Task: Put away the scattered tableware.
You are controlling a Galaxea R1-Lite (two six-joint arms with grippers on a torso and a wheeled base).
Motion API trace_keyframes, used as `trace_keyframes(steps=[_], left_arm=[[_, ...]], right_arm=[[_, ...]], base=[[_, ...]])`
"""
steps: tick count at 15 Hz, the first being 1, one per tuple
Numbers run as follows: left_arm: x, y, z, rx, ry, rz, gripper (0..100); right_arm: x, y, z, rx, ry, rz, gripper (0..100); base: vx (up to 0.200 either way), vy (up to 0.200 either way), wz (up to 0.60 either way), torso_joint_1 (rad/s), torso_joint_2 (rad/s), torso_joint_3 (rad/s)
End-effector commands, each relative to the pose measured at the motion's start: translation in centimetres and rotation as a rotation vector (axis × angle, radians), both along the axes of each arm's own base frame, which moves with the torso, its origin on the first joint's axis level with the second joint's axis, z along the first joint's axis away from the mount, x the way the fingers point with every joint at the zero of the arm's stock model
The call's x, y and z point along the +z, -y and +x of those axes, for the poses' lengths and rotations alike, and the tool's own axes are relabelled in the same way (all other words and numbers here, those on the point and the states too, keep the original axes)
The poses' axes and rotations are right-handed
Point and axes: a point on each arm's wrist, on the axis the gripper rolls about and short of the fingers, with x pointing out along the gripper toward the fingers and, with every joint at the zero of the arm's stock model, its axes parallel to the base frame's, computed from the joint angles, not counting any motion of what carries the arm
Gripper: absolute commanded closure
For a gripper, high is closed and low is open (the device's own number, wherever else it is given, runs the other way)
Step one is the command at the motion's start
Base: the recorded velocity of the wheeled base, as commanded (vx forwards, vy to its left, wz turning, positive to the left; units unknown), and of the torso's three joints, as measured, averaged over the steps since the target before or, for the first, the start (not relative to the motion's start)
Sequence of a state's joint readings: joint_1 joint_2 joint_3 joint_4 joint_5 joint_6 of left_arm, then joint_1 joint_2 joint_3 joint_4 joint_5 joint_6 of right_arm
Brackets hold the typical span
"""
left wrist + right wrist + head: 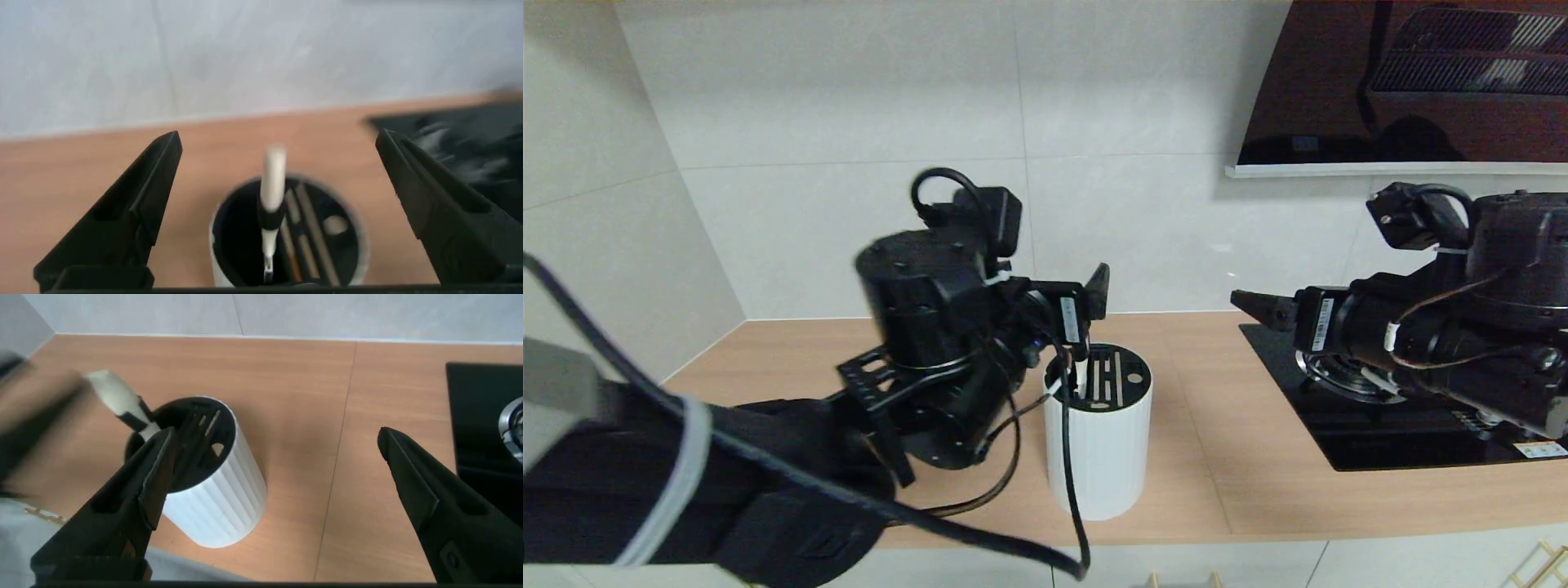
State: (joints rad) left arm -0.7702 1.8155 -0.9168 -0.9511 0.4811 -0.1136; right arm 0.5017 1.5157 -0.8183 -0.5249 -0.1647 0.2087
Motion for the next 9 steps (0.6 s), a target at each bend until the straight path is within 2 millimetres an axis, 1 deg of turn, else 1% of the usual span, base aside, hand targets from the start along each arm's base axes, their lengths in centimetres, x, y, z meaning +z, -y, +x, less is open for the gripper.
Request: trace_keyframes(steps=[1, 2, 3, 4, 5, 7, 8, 9], left_arm=[[5.6, -7.4, -5.1, -0.050, 0.131, -0.090, 0], [5.8, -8.7, -5.6, -0.038, 0.136, -0.088, 0], [6.2, -11.3, -7.1, 0.013, 0.142, -0.088, 0], [6.0, -13.2, -8.4, 0.052, 0.143, -0.084, 0], [5.6, -15.1, -10.4, 0.081, 0.139, -0.079, 0], [4.1, -17.5, -14.3, 0.091, 0.112, -0.061, 0], [3.4, -18.8, -16.6, 0.092, 0.107, -0.056, 0], [3.0, -19.9, -18.2, 0.112, 0.110, -0.055, 0]], right_arm=[[3.3, 2.3, -3.2, -0.012, 0.125, 0.040, 0], [3.6, 2.7, -4.0, -0.018, 0.137, 0.044, 0], [3.7, 3.9, -6.1, -0.017, 0.166, 0.055, 0], [3.5, 4.9, -8.1, -0.009, 0.189, 0.052, 0], [2.8, 6.0, -10.4, 0.005, 0.216, 0.033, 0], [1.8, 8.2, -14.5, -0.001, 0.279, 0.049, 0], [0.7, 9.3, -16.6, -0.010, 0.278, 0.044, 0], [-0.4, 10.2, -18.1, -0.030, 0.277, 0.016, 0]], base=[[0.000, 0.000, 0.00, 0.000, 0.00, 0.000], [0.000, 0.000, 0.00, 0.000, 0.00, 0.000], [0.000, 0.000, 0.00, 0.000, 0.00, 0.000], [0.000, 0.000, 0.00, 0.000, 0.00, 0.000], [0.000, 0.000, 0.00, 0.000, 0.00, 0.000], [0.000, 0.000, 0.00, 0.000, 0.00, 0.000], [0.000, 0.000, 0.00, 0.000, 0.00, 0.000], [0.000, 0.000, 0.00, 0.000, 0.00, 0.000]])
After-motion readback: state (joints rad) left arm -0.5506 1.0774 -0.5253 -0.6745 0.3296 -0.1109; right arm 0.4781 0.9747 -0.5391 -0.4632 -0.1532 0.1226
